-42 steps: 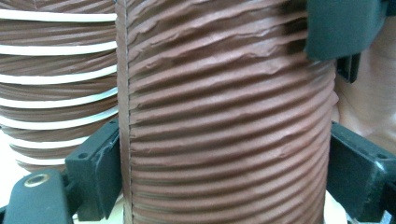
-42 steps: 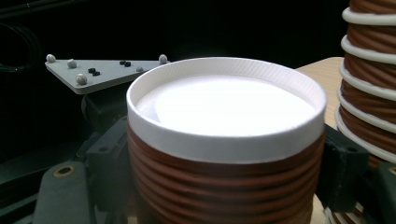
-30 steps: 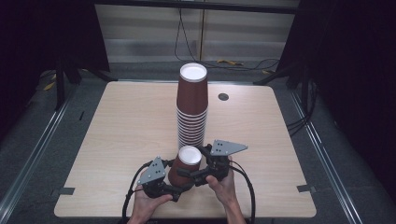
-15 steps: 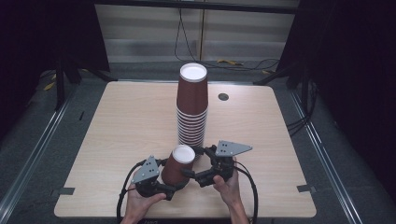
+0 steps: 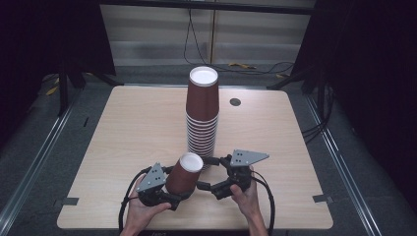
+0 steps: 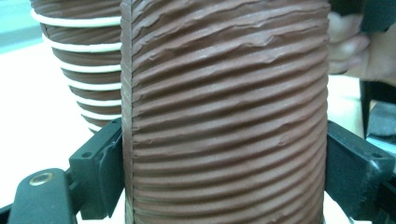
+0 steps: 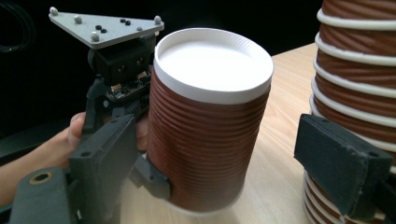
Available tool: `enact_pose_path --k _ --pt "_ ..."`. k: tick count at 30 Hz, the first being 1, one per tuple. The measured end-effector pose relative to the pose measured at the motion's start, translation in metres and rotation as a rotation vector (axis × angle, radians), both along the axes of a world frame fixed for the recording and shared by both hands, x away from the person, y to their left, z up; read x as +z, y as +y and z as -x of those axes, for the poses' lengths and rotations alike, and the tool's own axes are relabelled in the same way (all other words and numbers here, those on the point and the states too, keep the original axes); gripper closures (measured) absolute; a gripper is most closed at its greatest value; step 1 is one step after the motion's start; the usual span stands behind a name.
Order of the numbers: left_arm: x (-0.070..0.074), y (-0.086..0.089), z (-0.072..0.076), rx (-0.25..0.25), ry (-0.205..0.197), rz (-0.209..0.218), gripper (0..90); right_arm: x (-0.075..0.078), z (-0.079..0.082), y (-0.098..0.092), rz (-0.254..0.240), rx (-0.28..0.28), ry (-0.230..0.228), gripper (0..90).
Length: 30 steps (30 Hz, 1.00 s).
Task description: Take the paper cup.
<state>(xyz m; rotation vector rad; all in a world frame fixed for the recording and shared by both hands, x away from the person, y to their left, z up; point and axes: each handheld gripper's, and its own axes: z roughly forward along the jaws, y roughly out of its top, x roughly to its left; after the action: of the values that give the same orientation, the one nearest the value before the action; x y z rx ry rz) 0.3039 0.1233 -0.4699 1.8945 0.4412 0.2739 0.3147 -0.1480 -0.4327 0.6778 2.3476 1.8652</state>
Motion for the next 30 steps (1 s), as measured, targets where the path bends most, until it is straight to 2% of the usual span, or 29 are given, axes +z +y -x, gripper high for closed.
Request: enact_pose_path --k 3,7,11,18,24,29,30 --pt "0.002 -0.001 0.0 -0.011 -0.002 -0.013 13.5 -0.001 0.0 -0.003 0.012 0.001 -0.001 13.3" --pt "0.006 -0.003 -0.001 -0.035 -0.002 -0.056 13.7 -0.001 0.0 -0.008 0.026 0.01 -0.005 13.4" --pt "0.007 -0.004 -0.002 -0.055 0.005 -0.081 13.8 0.0 0.001 -0.013 0.038 0.007 -0.003 13.4" --pt "0.01 -0.007 -0.003 -0.083 0.019 -0.131 13.9 -0.001 0.002 -0.017 0.117 0.007 0.008 13.5" --pt "0.012 -0.009 -0.005 -0.11 0.035 -0.146 14.0 -0.002 0.001 -0.017 0.17 0.032 0.03 13.8" --pt "0.014 -0.014 -0.005 -0.126 0.029 -0.21 14.1 -0.002 0.001 -0.016 0.206 0.044 0.031 13.8" --pt "0.014 -0.015 -0.005 -0.137 0.031 -0.211 14.2 -0.002 0.001 -0.016 0.21 0.046 0.029 13.8"
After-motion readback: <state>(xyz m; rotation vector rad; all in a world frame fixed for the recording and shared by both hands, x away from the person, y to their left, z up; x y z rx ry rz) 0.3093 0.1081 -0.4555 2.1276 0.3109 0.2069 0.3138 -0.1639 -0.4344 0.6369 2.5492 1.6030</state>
